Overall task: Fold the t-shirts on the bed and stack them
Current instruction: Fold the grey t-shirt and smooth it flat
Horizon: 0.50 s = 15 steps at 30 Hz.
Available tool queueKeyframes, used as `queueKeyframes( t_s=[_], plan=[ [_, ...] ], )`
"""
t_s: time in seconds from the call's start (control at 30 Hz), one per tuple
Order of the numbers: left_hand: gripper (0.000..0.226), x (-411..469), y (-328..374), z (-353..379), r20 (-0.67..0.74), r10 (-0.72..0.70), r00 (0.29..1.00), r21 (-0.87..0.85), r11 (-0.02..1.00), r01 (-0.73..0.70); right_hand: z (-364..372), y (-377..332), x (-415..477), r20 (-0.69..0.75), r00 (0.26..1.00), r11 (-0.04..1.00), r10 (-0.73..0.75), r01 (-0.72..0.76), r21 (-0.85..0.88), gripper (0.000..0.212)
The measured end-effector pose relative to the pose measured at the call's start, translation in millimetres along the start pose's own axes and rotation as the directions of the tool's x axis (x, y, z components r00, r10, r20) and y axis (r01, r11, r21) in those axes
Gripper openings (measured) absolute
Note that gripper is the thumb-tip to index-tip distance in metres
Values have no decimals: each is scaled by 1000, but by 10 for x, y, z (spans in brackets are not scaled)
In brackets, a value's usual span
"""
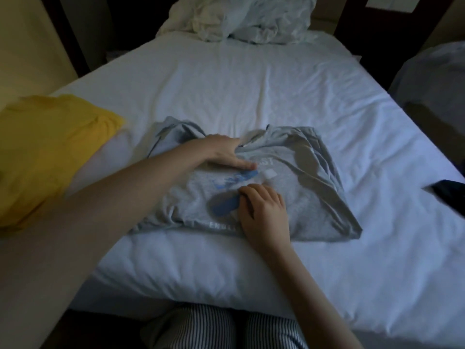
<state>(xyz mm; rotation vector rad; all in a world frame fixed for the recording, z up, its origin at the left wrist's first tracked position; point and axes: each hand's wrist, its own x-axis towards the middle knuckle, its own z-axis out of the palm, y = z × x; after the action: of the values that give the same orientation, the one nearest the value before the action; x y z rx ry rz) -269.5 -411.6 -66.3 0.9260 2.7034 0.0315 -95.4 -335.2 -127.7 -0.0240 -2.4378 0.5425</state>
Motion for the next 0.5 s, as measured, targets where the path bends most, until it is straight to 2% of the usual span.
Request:
queueKeyframes(
  t_s=[0.07,0.13,0.23,0.3,0.37,0.43,0.5],
  plan=[
    [102,-264,91,-16,79,33,996,23,999,-35,-41,-32,-102,-3,1000,999,31,-31,-16,29],
    [87,-471,168,-17,130,71,989,37,996,-76,-76,-74,-192,-24,997,997,77,-77,-13,31],
    [75,-722,255,34,105,145,984,103,982,-156,-145,-144,-293,-91,974,978,206,-203,41,29],
    [67,-854,304,137,55,162,985,124,978,-168,-225,-208,-391,-130,927,931,351,-330,156,33],
    [51,-985,357,280,-34,139,990,85,987,-135,-315,-369,-544,-120,815,794,566,-500,346,36],
    [39,-1093,377,390,-109,45,993,-28,998,-49,-394,-607,-661,-36,650,553,759,-615,563,47],
    [34,-1152,361,412,-139,-65,988,-218,975,34,-479,-800,-714,112,489,287,865,-666,689,54]
  ],
)
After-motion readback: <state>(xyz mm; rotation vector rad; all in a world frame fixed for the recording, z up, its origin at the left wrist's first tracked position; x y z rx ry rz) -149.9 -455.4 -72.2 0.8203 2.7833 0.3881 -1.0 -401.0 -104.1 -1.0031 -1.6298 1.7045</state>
